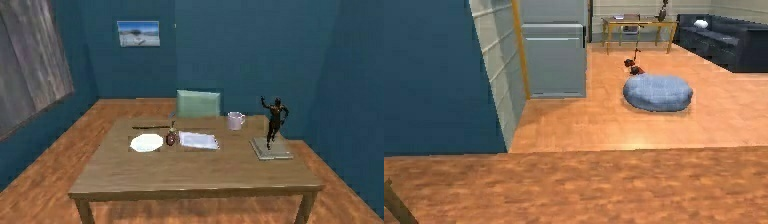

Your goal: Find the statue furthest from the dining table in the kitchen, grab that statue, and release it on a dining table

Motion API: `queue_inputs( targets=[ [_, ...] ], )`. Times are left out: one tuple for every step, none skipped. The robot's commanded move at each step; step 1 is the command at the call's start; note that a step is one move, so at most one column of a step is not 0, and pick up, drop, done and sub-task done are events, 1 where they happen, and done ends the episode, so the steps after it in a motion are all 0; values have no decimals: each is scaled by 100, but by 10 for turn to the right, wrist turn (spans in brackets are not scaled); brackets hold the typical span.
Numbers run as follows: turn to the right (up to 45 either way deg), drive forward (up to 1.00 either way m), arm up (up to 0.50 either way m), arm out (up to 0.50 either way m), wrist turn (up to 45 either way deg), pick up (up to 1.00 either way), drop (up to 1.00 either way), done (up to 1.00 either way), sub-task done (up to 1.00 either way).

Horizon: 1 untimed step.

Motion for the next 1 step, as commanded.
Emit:
queue_inputs(
  targets=[
    [210, 0, 0, 0, 0, 0, 0, 0, 0]
  ],
)
